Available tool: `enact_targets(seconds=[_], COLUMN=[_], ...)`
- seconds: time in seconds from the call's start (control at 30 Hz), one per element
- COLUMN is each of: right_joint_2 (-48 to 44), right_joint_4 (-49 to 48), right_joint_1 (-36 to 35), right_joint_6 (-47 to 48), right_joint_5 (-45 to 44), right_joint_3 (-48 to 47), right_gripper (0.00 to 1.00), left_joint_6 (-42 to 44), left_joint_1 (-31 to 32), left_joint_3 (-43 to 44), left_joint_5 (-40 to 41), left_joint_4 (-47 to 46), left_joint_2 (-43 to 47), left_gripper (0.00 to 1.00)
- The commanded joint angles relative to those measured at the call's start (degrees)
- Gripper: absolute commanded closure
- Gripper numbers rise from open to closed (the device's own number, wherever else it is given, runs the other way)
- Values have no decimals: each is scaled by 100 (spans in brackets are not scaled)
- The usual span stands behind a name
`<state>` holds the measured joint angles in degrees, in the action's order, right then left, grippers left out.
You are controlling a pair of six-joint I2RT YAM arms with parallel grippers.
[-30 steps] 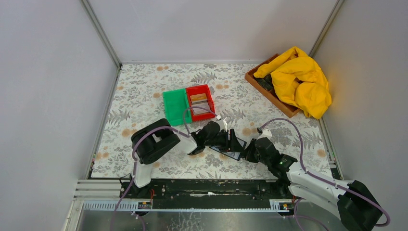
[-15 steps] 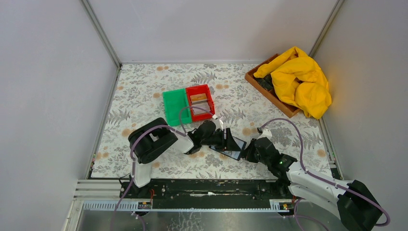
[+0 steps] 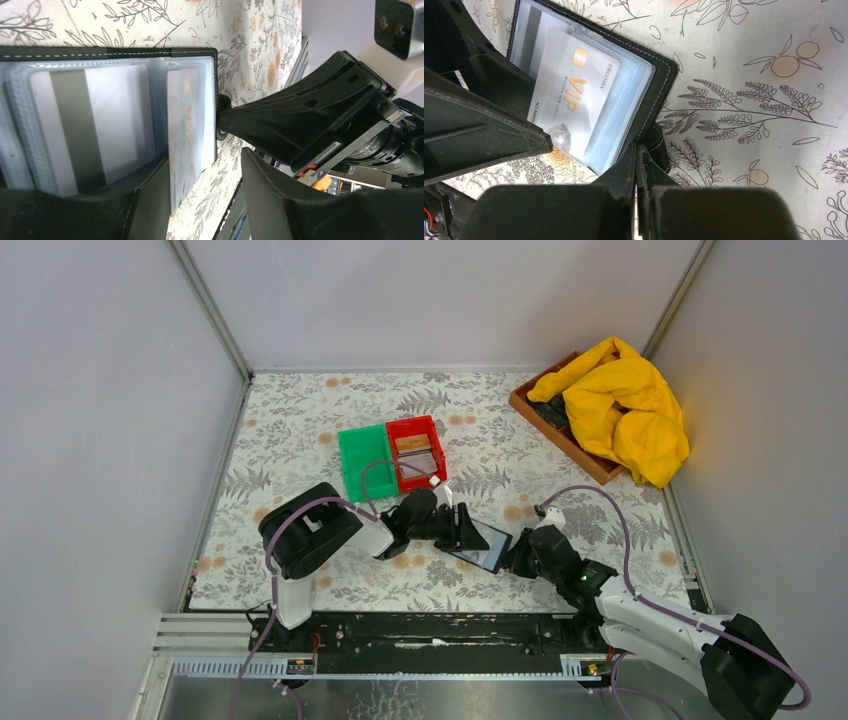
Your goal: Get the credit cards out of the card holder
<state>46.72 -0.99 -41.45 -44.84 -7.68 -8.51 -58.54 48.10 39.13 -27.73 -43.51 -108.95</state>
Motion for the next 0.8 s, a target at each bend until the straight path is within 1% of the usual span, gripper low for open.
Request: enact_targets(seconds=[0.0, 0.2, 0.47, 0.77], right_joint_2=[105, 126, 197, 197], right_joint_4=[398, 388, 367, 363], right_joint_1=[12, 6, 6, 6], right_joint_6=[11, 40, 98, 103], right_joint_5=[-89, -66, -30, -16], right_joint_3=[-52, -61, -97, -85], right_gripper=[100, 100, 100, 100], left_joint_6=[104, 122, 120, 115], left_joint_1=[-112, -164, -248, -382], left_joint_3=[-141, -198, -232, -366], left_joint_5=[-24, 88, 137, 125], left_joint_4=[-230, -202, -183, -233], left_joint_2=[72, 92, 70, 106], left_gripper=[45, 46, 53, 59])
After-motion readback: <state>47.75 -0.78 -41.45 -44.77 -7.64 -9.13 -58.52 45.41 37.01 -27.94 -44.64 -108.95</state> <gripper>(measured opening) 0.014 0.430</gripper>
